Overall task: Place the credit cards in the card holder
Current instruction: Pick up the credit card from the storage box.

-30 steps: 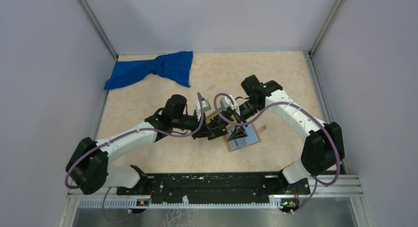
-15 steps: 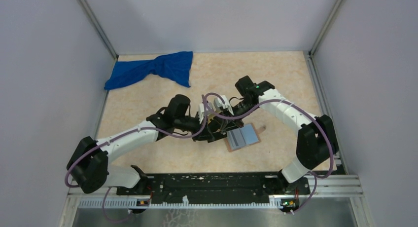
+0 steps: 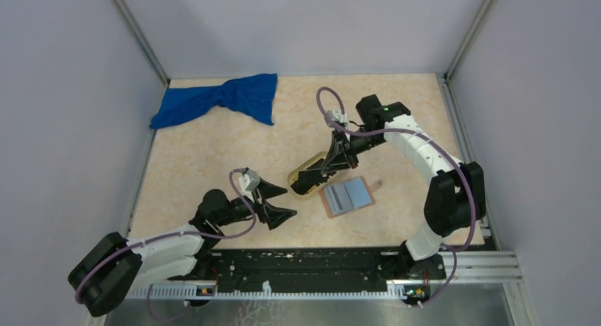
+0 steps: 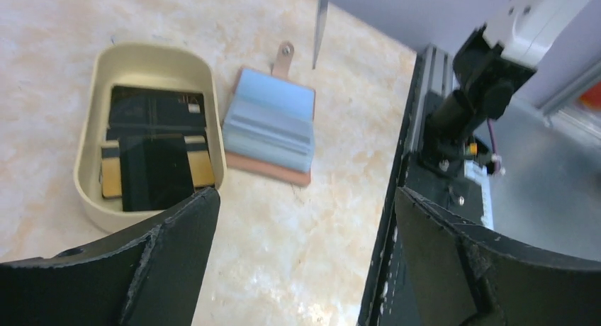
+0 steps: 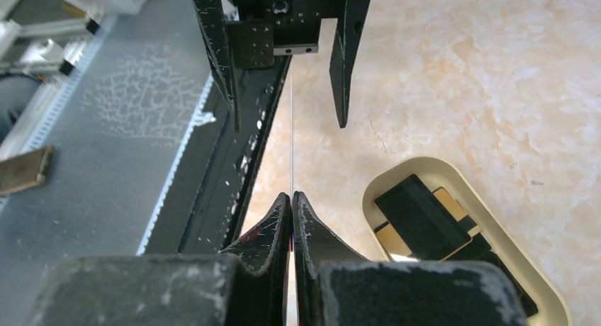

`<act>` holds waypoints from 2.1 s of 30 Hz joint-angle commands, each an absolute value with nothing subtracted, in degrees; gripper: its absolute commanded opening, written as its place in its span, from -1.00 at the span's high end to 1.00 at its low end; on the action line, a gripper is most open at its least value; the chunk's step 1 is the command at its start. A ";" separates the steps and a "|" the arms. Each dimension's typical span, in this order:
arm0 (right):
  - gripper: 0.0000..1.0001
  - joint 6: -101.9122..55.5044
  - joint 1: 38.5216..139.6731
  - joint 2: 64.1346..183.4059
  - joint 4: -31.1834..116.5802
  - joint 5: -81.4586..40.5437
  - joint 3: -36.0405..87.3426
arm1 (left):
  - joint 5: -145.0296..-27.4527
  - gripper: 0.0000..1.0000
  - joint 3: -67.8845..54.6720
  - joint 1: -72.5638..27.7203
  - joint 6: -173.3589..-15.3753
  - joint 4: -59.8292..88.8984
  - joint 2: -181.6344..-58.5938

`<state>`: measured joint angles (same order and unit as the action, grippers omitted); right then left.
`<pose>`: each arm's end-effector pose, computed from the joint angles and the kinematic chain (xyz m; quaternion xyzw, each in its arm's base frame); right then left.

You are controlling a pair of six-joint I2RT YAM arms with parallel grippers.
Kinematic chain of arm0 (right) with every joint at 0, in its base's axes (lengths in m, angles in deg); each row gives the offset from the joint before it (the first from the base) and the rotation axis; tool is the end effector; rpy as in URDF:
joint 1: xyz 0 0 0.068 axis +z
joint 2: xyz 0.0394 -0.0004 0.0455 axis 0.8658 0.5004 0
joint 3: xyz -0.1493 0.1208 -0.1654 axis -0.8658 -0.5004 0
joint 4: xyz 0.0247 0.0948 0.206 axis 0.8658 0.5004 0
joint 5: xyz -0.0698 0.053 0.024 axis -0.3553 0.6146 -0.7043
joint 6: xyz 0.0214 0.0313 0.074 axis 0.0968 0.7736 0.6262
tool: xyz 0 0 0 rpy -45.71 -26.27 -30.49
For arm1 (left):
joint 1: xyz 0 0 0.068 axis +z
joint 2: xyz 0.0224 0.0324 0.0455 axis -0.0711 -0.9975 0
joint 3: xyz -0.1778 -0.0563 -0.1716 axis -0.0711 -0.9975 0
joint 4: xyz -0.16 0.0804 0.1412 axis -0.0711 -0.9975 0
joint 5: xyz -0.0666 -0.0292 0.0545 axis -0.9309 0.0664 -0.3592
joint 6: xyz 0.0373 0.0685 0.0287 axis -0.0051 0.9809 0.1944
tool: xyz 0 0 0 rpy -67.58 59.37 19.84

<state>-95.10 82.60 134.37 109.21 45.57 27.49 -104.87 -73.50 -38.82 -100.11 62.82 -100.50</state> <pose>0.2121 0.1639 0.2709 -0.5857 0.5441 0.5353 0.2729 0.1247 -0.1607 0.1918 0.3126 0.6351 -0.4870 0.5116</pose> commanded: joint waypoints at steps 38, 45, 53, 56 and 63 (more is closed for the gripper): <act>1.00 -88.89 84.54 132.10 106.62 46.45 29.32 | -104.89 -0.36 -53.53 -38.89 -97.51 55.94 -109.60; 1.00 -88.31 85.45 132.26 105.84 44.84 29.22 | -109.60 0.28 -51.01 -38.86 -95.09 52.21 -111.53; 0.30 -71.73 83.33 130.82 92.96 46.76 27.39 | -103.10 1.00 -57.13 -38.82 -105.41 68.37 -109.37; -0.15 -52.56 79.38 125.59 72.90 49.44 19.91 | -95.35 1.00 -63.43 -38.89 -114.64 82.76 -109.43; -0.59 -8.45 77.80 116.56 19.30 43.70 0.68 | -83.37 1.00 -64.55 -39.51 -126.06 102.93 -118.55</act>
<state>-36.54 77.51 119.94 53.46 44.98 4.01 -92.31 -64.67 -39.08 -117.35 83.83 -114.38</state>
